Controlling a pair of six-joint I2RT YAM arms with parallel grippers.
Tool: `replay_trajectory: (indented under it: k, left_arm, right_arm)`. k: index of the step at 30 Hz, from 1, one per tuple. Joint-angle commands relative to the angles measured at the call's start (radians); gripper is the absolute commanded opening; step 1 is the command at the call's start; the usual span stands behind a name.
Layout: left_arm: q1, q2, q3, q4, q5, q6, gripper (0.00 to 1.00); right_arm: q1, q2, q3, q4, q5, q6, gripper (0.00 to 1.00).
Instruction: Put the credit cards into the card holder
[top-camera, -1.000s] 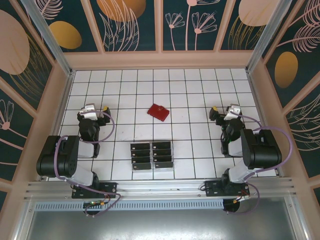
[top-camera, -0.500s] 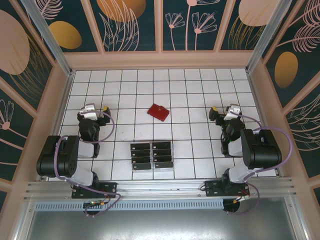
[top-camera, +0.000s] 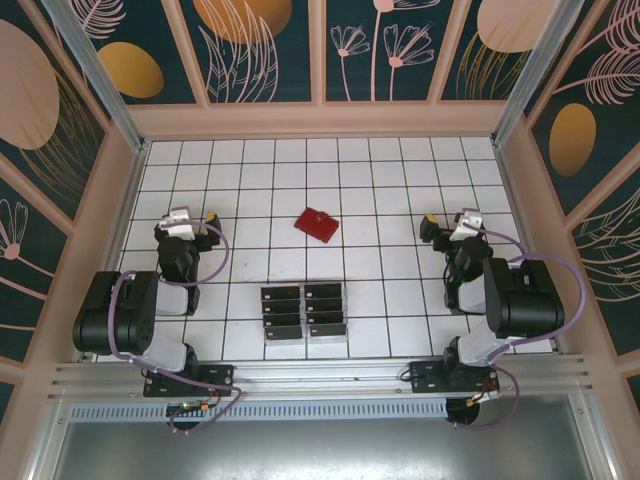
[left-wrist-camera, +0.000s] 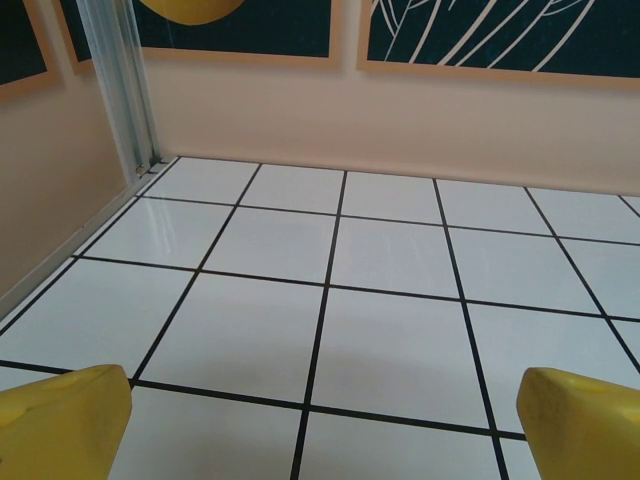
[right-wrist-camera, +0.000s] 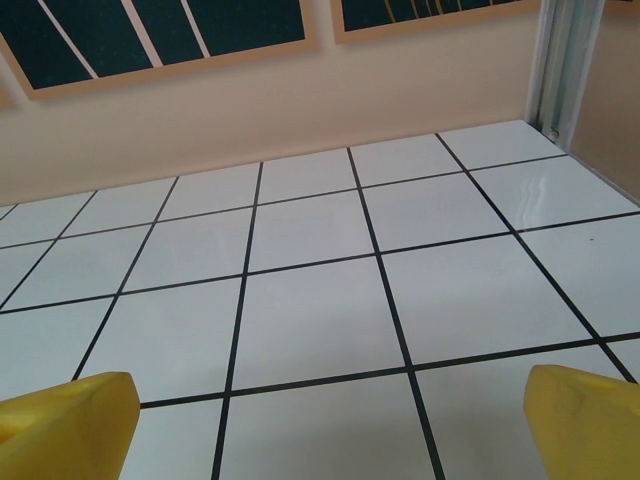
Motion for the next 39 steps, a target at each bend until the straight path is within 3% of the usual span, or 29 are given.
replay_trajectory:
  k: [1, 6, 11, 15, 18, 22, 25, 31, 39]
  left_arm:
    - [0.008, -0.087, 0.087, -0.177, -0.013, -0.004, 0.99]
    - [0.008, -0.207, 0.211, -0.452, -0.046, -0.094, 0.99]
    - [0.008, -0.263, 0.333, -0.765, 0.021, -0.303, 0.99]
    - [0.006, -0.323, 0.364, -0.956, 0.127, -0.463, 0.99]
    - [0.003, -0.394, 0.358, -1.074, 0.219, -0.540, 0.99]
    - [-0.018, -0.486, 0.354, -1.232, 0.308, -0.582, 0.99]
    - [-0.043, -0.530, 0.333, -1.278, 0.334, -0.592, 0.99]
    - [-0.095, -0.534, 0.279, -1.293, 0.394, -0.655, 0.99]
    - [-0.103, -0.723, 0.232, -1.432, 0.465, -0.714, 0.99]
  right_arm:
    - [0.008, -0.132, -0.002, -0.058, 0.031, -0.002, 0.99]
    - [0.002, -0.375, 0.119, -0.454, 0.098, 0.152, 0.99]
    - [-0.014, -0.461, 0.227, -0.726, -0.097, 0.532, 0.99]
    - [-0.005, -0.516, 0.149, -0.634, -0.386, 0.645, 0.99]
    - [0.089, -0.548, 0.178, -0.830, -0.440, 0.624, 0.90]
    - [0.349, -0.616, 0.199, -1.103, -0.283, 0.575, 0.89]
    - [0.505, -0.645, 0.187, -1.214, -0.155, 0.605, 0.88]
    - [0.702, -0.637, 0.181, -1.262, -0.056, 0.700, 0.86]
    - [0.999, -0.598, 0.264, -1.429, 0.105, 0.760, 0.85]
